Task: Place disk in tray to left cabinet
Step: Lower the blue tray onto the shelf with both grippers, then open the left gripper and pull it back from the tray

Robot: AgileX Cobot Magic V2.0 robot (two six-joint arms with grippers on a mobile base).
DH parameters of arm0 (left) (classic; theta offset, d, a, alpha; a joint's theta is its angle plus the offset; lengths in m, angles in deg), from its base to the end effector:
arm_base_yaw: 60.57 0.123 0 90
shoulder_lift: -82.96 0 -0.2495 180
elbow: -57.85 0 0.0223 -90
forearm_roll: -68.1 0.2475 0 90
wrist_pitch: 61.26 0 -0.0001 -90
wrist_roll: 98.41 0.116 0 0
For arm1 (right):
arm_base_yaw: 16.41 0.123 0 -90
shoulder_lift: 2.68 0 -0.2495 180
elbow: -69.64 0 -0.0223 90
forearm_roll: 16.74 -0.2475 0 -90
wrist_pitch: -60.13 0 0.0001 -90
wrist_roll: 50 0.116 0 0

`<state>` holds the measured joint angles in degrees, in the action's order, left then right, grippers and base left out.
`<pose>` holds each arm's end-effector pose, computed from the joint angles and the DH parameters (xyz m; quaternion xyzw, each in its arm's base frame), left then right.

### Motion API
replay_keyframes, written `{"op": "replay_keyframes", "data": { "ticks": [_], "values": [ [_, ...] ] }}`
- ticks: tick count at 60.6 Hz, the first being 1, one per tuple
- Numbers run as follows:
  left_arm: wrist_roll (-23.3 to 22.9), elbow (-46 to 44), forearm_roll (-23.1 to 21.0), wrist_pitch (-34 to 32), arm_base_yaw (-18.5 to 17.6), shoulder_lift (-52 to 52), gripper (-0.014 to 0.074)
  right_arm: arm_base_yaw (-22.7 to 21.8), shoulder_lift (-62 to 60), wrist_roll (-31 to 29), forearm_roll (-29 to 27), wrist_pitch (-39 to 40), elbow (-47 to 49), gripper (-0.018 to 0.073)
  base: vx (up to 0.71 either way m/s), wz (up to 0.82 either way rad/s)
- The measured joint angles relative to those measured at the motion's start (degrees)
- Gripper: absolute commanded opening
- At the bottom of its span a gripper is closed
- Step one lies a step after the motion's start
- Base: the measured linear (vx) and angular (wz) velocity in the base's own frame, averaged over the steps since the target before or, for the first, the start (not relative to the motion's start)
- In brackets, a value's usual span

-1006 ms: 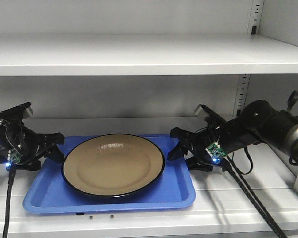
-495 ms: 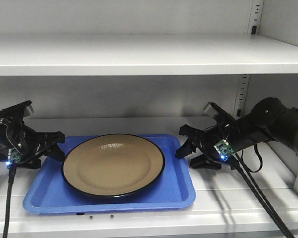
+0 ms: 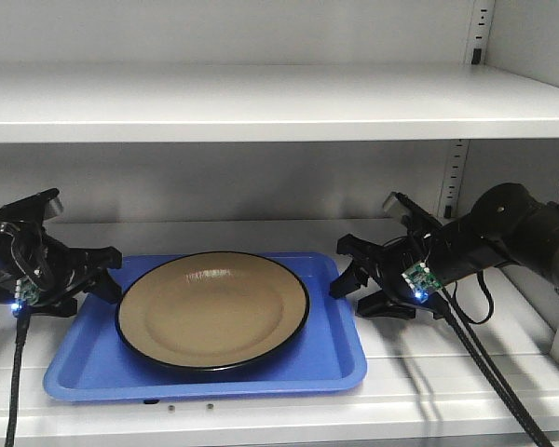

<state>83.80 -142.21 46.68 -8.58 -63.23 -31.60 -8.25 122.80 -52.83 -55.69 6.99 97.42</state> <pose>0.4135 -0.0530 0.2616 -0.0262 0.9445 -0.1747 0.2769 0.4394 0.1220 0.2342 0.0384 0.9203 0.3192 0.2227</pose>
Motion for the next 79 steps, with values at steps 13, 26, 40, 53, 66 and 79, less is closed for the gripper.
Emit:
{"op": "replay_keyframes", "data": {
  "ticks": [13,26,40,53,66,79],
  "values": [
    [0.2,1.8,2.4,-1.2,0.1,2.5,0.0519,0.0,0.0,0.0,0.0,0.0,0.0,0.0386,0.0,0.0],
    [0.2,11.9,3.6,-7.0,0.5,9.2,0.0476,0.0,0.0,0.0,0.0,0.0,0.0,0.0386,0.0,0.0],
    [0.2,26.5,5.5,-17.3,0.9,22.7,0.0399,0.0,0.0,0.0,0.0,0.0,0.0,0.0386,0.0,0.0],
    [0.2,45.1,6.5,-31.5,0.9,38.2,0.0289,0.0,0.0,0.0,0.0,-0.1,0.0,0.0386,0.0,0.0],
    [0.2,65.0,6.7,-44.2,0.9,53.6,0.0164,0.0,0.0,0.0,0.0,-0.1,0.0,0.0386,0.0,0.0],
    [0.2,76.3,10.7,-46.3,0.9,66.1,0.0084,0.0,0.0,0.0,0.0,-0.3,0.0,0.0386,0.0,0.0]
  ]
}}
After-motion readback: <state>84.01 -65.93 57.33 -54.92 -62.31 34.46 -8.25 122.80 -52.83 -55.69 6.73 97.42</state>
